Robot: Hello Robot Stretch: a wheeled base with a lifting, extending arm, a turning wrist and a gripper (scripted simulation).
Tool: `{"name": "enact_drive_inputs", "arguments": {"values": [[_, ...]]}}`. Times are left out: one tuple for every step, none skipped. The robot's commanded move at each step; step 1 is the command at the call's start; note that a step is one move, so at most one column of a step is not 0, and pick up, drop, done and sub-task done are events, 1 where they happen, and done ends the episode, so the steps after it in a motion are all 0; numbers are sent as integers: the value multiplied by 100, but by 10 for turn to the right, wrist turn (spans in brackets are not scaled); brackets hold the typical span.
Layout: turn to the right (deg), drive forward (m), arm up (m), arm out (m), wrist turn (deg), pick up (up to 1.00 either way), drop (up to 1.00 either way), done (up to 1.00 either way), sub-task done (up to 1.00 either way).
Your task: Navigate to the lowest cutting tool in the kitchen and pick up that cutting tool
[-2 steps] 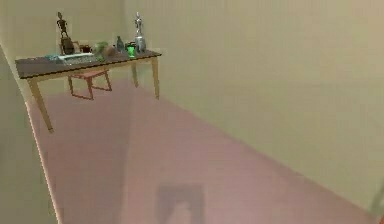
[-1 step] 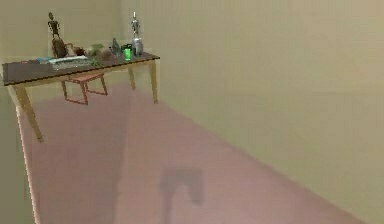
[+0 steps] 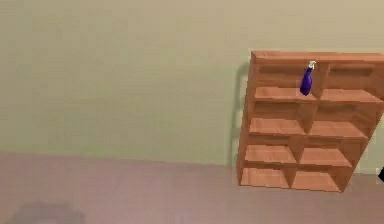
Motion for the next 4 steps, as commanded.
{"name": "enact_drive_inputs", "arguments": {"values": [[390, 0, 0, 0, 0, 0, 0, 0, 0], [0, 20, 0, 0, 0, 0, 0, 0, 0], [-450, 0, 0, 0, 0, 0, 0, 0, 0], [-390, 0, 0, 0, 0, 0, 0, 0, 0]]}}
